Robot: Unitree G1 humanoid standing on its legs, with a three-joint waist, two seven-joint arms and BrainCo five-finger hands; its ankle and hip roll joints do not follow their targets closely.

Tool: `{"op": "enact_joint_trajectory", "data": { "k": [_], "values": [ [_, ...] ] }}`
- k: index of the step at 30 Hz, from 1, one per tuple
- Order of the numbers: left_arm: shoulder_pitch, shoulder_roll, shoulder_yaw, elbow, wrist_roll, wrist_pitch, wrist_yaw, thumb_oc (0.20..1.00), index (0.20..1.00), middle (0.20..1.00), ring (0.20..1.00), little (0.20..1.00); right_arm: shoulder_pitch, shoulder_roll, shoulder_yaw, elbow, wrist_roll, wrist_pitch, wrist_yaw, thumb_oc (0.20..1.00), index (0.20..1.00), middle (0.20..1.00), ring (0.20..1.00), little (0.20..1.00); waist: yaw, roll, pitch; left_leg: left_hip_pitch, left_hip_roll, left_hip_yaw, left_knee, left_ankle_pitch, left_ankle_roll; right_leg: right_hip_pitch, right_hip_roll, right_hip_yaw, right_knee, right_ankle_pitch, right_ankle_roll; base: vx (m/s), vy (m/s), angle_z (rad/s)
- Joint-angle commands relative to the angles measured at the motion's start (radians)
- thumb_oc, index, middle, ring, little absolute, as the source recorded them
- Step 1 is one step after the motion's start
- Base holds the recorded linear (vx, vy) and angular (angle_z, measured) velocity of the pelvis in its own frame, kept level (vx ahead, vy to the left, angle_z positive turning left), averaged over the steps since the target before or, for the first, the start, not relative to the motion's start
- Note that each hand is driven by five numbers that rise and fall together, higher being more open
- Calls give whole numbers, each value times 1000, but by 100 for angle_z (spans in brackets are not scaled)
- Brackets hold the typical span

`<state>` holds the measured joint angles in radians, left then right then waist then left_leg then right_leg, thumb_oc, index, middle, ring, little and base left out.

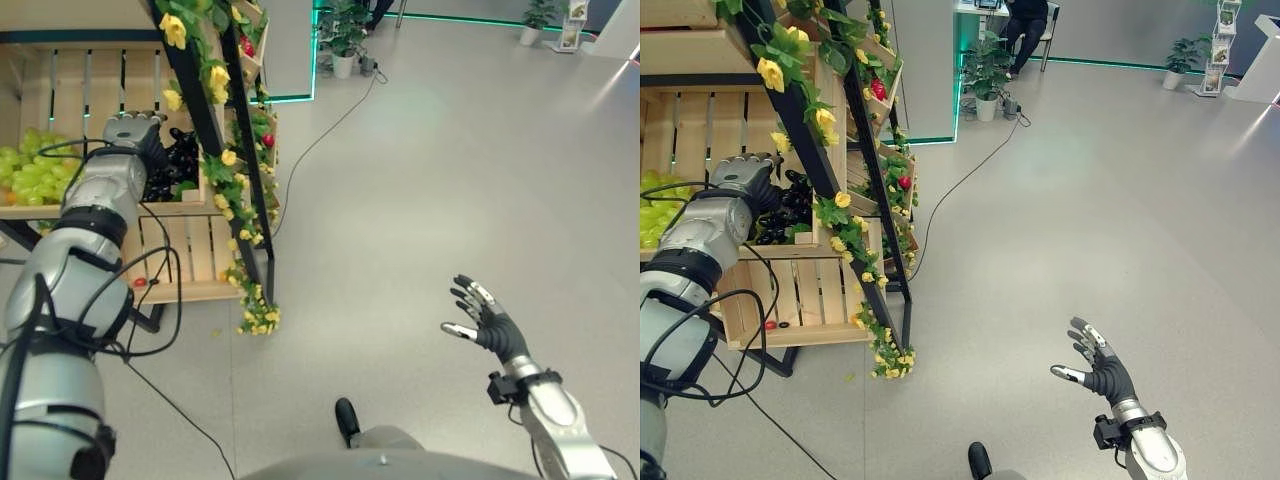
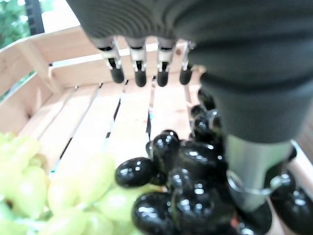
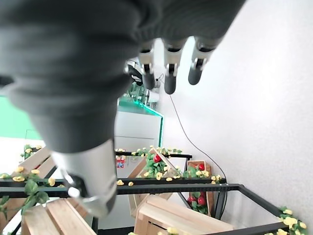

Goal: Pick up the fruits from the basket on one side to the basket on the other side

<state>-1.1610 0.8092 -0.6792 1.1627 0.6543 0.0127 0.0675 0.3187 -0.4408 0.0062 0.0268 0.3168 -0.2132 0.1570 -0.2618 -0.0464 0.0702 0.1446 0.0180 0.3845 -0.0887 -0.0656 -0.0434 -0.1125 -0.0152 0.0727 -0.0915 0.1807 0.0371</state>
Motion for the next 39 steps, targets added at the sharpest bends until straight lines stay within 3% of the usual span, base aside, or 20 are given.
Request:
{"op": "enact_joint_trajectory", "data": {
  "k": [1, 6, 13, 16, 19, 21, 24, 25, 30, 39],
  "values": [
    [-143, 50, -39, 37, 60, 12, 10, 1000, 1000, 1000, 1000, 1000, -51, -34, -92, -71, 27, -68, 4, 1000, 1000, 1000, 1000, 1000, 14, 19, 26, -13, -11, -44, 105, -99, 44, 71, -62, -41, 75, -161, 177, 0, 0, 0],
    [-135, 29, -14, 47, 20, 12, 37, 1000, 1000, 1000, 1000, 1000, -59, -40, -76, -65, 27, -69, 2, 1000, 1000, 1000, 1000, 1000, 11, 17, 23, -15, -10, -43, 103, -92, 41, 68, -63, -41, 74, -157, 173, 0, 0, 0],
    [-44, 44, 176, -122, -246, -33, 120, 1000, 1000, 1000, 1000, 1000, -52, -18, -76, -70, 23, -69, -13, 1000, 1000, 1000, 1000, 1000, 30, 18, 18, -22, -9, -72, 103, -85, 35, 79, -75, -72, 73, -165, 162, -8, -14, 3],
    [152, 8, 353, -365, -393, -91, 160, 1000, 1000, 1000, 1000, 1000, -42, 4, -102, -66, 9, -67, -22, 1000, 1000, 1000, 1000, 1000, 59, 9, 21, -28, -9, -102, 104, -82, 33, 93, -83, -101, 68, -172, 151, -11, -36, 8],
    [412, -84, 553, -638, -551, -178, 194, 1000, 1000, 1000, 1000, 1000, -39, 39, -130, -46, -5, -71, -40, 1000, 1000, 1000, 1000, 1000, 82, 4, 24, -32, -11, -126, 103, -80, 31, 104, -87, -122, 63, -175, 140, -3, -35, 23],
    [570, -176, 645, -738, -549, -224, 254, 1000, 1000, 1000, 1000, 1000, -43, 51, -116, -42, -13, -82, -49, 1000, 1000, 1000, 1000, 1000, 86, 3, 22, -32, -10, -137, 101, -78, 28, 111, -88, -129, 60, -178, 132, 0, -30, 21],
    [656, -225, 683, -798, -604, -271, 244, 1000, 1000, 1000, 1000, 1000, -44, 48, -119, -49, -9, -84, -54, 1000, 1000, 1000, 1000, 1000, 85, 4, 17, -30, -11, -142, 95, -76, 27, 116, -88, -132, 59, -179, 129, -1, -11, 23],
    [700, -289, 702, -859, -698, -305, 250, 1000, 1000, 1000, 1000, 1000, -54, 58, -119, -45, 0, -88, -62, 1000, 1000, 1000, 1000, 1000, 94, 5, 14, -31, -11, -150, 90, -71, 27, 121, -89, -143, 57, -180, 126, 4, -10, 12],
    [833, -391, 730, -984, -849, -368, 185, 1000, 1000, 1000, 1000, 1000, -78, 78, -115, -33, 5, -93, -76, 1000, 1000, 1000, 1000, 1000, 111, 4, 7, -29, -12, -174, 77, -62, 26, 137, -92, -168, 51, -183, 120, 1, -19, 18],
    [1090, -459, 732, -1157, -981, -373, 20, 1000, 1000, 1000, 1000, 1000, -81, 98, -135, -37, 6, -98, -87, 1000, 1000, 1000, 1000, 1000, 148, 1, 4, -38, -13, -208, 82, -54, 27, 152, -98, -199, 52, -191, 112, -7, -16, 11]
  ]
}}
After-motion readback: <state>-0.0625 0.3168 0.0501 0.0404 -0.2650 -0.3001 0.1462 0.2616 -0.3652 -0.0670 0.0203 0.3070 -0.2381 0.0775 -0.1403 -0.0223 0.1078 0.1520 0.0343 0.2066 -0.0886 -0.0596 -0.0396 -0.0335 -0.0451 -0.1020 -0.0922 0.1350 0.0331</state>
